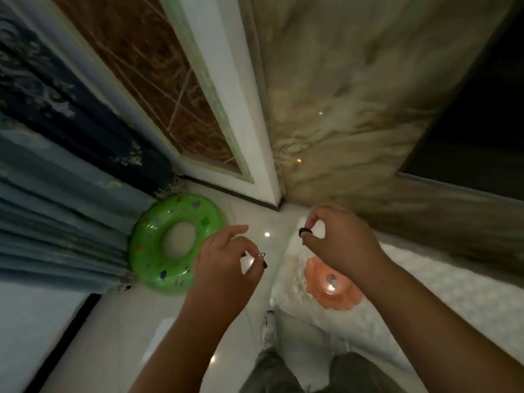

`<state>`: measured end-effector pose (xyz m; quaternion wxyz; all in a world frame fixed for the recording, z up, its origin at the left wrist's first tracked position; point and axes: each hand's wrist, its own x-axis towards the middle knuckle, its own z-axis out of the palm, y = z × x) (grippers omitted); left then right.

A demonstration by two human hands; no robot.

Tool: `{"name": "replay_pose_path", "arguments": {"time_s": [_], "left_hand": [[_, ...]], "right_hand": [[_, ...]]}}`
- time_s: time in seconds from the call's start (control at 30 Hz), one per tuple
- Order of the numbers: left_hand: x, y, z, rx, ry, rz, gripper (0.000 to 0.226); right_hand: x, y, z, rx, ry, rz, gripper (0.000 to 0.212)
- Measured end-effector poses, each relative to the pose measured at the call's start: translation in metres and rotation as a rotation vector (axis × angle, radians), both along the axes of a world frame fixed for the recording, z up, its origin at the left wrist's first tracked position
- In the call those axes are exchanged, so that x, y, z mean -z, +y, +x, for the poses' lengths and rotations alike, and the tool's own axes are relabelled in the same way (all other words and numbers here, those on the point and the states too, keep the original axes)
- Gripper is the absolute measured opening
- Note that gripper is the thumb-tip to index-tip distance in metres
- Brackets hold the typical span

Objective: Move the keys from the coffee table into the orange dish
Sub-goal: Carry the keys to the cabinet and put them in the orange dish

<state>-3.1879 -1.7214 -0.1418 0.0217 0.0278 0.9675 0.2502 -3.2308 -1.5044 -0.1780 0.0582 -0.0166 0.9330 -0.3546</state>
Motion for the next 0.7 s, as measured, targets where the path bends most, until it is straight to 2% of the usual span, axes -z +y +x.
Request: {"name": "replay_pose_path", "arguments": {"time_s": [0.13,0.27,0.43,0.53,0.7], "left_hand": [[0.028,0.013,-0.041,0.179,-0.066,0.101,0.02],[0.053,0.024,-0.076,0.369,-0.08,0.131,0.016],[0.095,0.048,-0.094,0.473,-0.186,0.107,0.01],[0.128,0.066,-0.096,0.484,-0.262,0.1,0.011],[0.196,0.096,-0.091,0.537,-0.343,0.041,0.008]], "right_hand": [[0.044,0.013,0.007,0.185,-0.132,0.002,0.011],[0.094,0.026,0.028,0.441,-0.213,-0.084,0.01],[0.159,0.031,0.058,0.709,-0.329,-0.138,0.01],[0.198,0.029,0.072,0.795,-0.417,-0.196,0.01],[0.26,0.029,0.093,0.859,-0.547,-0.172,0.009]]}}
